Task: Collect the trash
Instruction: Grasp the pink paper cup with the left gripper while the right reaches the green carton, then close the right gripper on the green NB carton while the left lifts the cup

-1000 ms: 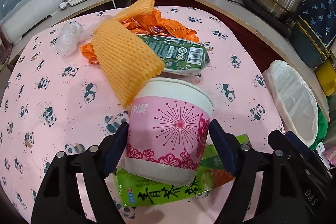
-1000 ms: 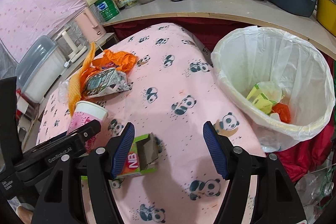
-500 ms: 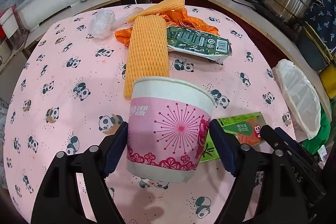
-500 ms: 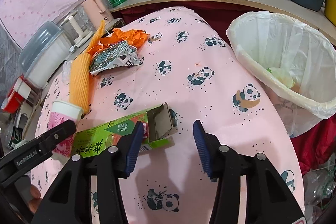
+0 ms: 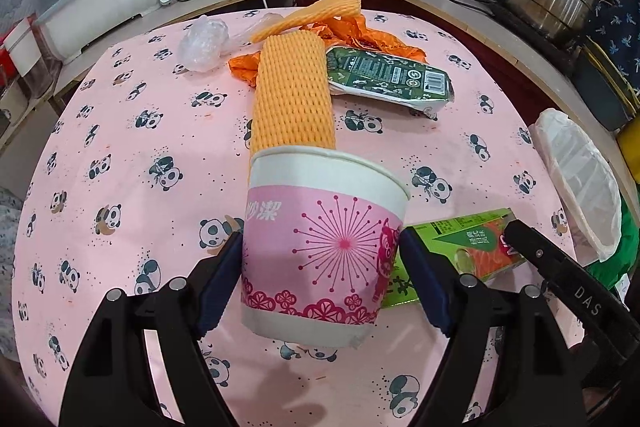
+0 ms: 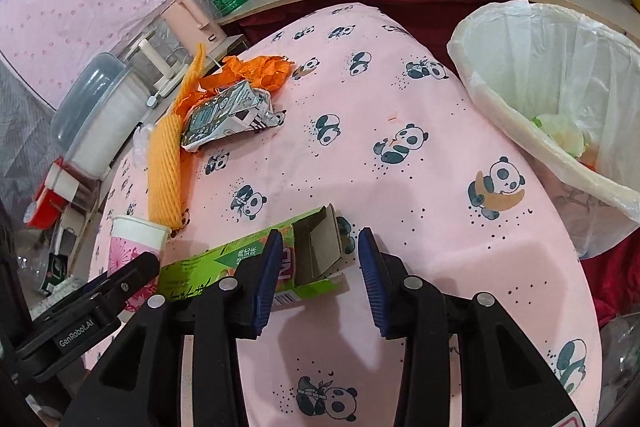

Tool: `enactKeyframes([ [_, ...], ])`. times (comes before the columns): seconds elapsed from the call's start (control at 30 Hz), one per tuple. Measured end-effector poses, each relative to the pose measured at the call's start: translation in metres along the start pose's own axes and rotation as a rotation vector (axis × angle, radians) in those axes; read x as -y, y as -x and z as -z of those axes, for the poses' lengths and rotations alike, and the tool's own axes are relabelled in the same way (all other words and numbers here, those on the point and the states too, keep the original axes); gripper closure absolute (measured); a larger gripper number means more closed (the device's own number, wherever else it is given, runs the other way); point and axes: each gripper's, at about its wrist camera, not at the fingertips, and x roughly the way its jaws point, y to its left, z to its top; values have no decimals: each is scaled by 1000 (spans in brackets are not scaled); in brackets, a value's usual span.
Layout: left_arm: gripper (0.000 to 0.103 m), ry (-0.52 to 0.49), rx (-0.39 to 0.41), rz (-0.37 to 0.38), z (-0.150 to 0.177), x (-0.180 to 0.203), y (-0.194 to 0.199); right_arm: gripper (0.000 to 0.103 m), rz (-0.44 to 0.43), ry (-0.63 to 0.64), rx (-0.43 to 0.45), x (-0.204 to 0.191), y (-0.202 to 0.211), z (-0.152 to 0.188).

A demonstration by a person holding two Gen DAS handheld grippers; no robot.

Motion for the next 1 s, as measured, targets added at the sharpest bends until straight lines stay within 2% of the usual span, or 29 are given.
enactKeyframes([
  [0.13, 28, 5, -2, -5, -1, -3, -2, 68, -13, -15, 9, -1, 8, -1],
  [0.27, 28, 9, 1, -7, 0, -3, -3, 68, -40, -11, -23, -5, 12, 4],
  [0.37, 28, 2, 7, -15, 1, -2, -3, 66, -35, -16, -25, -8, 10, 9],
  [0.57, 28, 3, 7, -16, 1, -1, -3, 66, -54, -64, -35, 2, 12, 10],
  [0.63, 32, 7, -23, -9, 3, -2, -8, 66, -75, -94, -51, 8, 13, 11],
  [0.67, 47, 19, -60, 4, 5, -4, -15, 66, -86, -110, -64, 11, 12, 13],
  [0.77, 48, 99, -70, 73, 11, -15, -20, 66, -104, -123, -79, 11, 10, 19],
  [1.0, 49, 71, -63, 58, 11, -13, -19, 64, -118, -121, -79, 1, 1, 19],
])
